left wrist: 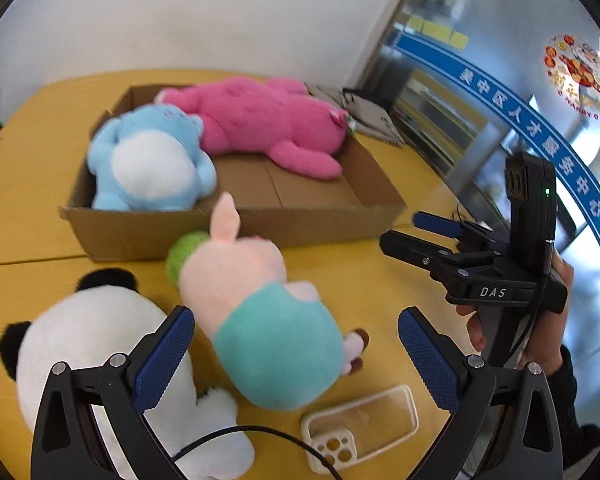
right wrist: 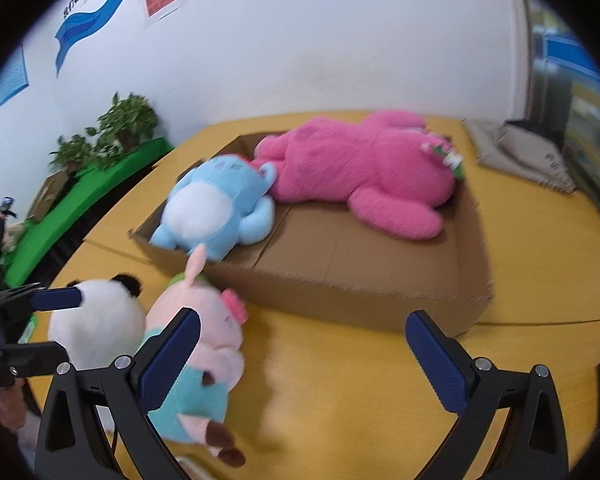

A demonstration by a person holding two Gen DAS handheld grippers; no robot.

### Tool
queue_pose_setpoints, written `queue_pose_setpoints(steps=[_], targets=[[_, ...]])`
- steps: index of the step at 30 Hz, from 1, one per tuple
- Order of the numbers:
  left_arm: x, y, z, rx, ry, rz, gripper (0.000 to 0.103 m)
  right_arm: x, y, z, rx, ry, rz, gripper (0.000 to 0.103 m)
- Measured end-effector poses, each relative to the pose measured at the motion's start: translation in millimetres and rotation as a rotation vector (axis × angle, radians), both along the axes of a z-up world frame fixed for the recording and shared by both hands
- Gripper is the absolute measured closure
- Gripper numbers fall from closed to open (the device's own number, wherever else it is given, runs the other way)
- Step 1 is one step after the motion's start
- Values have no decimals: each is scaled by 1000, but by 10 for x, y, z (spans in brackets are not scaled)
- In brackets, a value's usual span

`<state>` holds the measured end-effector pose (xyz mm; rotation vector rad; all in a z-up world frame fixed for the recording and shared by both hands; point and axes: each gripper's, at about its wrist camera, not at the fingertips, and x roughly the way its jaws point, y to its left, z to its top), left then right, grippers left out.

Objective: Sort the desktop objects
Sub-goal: 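Move both grippers onto the pink-and-teal pig and close on it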

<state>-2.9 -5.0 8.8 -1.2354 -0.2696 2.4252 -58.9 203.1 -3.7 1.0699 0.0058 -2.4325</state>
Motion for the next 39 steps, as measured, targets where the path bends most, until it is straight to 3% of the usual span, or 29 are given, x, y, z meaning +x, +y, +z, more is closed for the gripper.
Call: queue_pose_setpoints(steps=[7,11,15,17,18,21,26,29,35,39], targets=[[-545,59,-294,-63,-150,-7,0,357,-398,-366,29,-87,225,1],[-887,81,-625,-104,-260,16,0,428,-641,-552,34,-128,251,3],[-986,126,-735,-154,-275,38,4,395,-875,-630,26,-152,268,3],[-999,105,-771,-155,-275,65,14,372,-971,-679,-1,-189,308,8],[-990,86,-774,-145,-274,68,16,375,-995,-685,-18,-197,328,18],[-934,64,-770,-108,-266,60,20,371,-959,-701,-34,-217,363,21],[-891,245,-798,-1,-280,5,21,394,-711,-653,13,-236,401,22],[-926,354,-854,44,-299,0,16,435,-550,-604,42,-240,384,21],[-942,486,-847,-2,-276,17,13,519,-491,-510,72,-228,302,20],[-945,508,-857,-17,-277,9,15,456,-603,-695,86,-265,275,16]])
